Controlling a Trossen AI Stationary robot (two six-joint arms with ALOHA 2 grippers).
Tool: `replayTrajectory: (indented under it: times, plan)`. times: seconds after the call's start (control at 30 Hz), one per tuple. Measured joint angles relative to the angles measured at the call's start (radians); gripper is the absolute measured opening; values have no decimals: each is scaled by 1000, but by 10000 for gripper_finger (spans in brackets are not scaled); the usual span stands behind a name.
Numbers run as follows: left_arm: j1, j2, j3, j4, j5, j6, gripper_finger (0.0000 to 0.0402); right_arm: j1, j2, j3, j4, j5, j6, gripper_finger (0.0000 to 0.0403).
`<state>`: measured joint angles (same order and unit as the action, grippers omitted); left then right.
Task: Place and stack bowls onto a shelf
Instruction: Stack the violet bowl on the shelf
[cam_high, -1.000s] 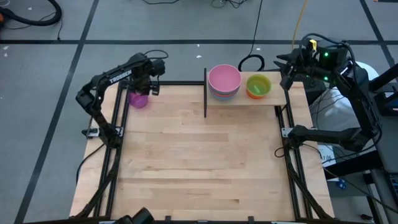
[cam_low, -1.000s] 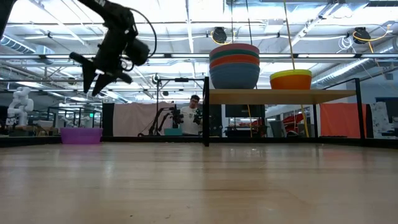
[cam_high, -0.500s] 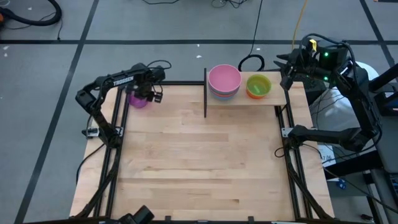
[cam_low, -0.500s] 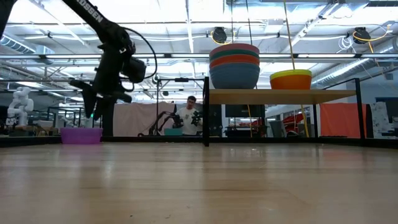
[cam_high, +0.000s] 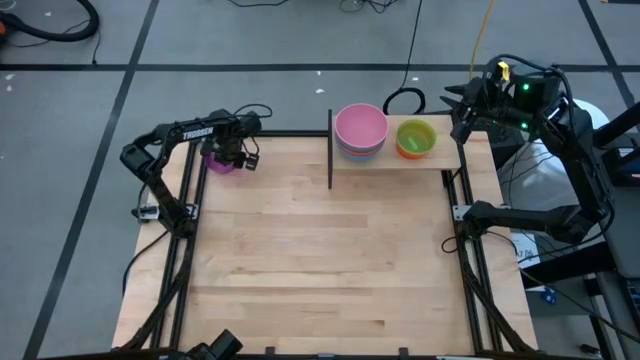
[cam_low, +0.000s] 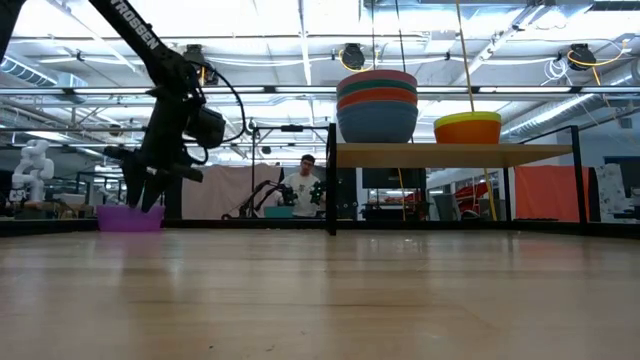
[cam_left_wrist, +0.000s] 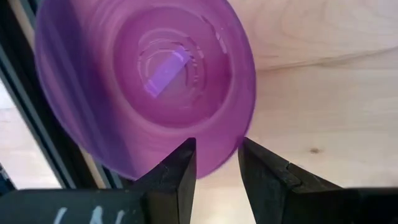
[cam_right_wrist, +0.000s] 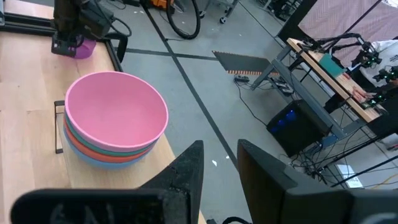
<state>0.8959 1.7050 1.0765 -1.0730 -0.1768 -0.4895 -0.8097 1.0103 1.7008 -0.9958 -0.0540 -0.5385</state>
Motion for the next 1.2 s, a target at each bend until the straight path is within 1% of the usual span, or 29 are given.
replayTrajectory:
  times: [0.23, 0.27, 0.33, 0.43, 0.47, 0.63, 0.77, 0.97, 1.0, 1.07, 1.2]
  plan:
    - [7, 0, -79, 102, -7, 84, 121, 0, 0, 0, 3, 0, 1, 91]
    - [7, 0, -90, 116, -6, 97, 114, 0, 0, 0, 6, 0, 1, 91]
    - [5, 0, -105, 128, -6, 104, 89, 0, 0, 0, 11, 0, 2, 91]
    - [-2, 0, -115, 128, 16, 106, 27, 0, 1, 0, 18, 0, 2, 91]
    - [-7, -2, -114, 129, 30, 107, 16, 0, 1, 0, 20, 0, 2, 91]
    - [-66, -2, -115, 100, 96, 96, 9, 0, 1, 0, 20, 0, 28, 91]
    - [-165, -2, -116, 61, 159, 94, 7, 0, 1, 0, 19, 0, 84, 91]
    - [-377, -2, -115, 74, 261, 52, 5, 0, 4, 0, -34, -6, 109, 91]
    - [-417, -2, -113, 76, 269, 46, 5, 0, 5, -1, -49, -23, 108, 91]
    - [-500, 0, -102, 79, 284, 39, 5, 0, 5, -13, -65, -89, 108, 91]
    - [-656, 2, -45, 91, 293, 62, 5, 0, 5, -63, -77, -288, 107, 91]
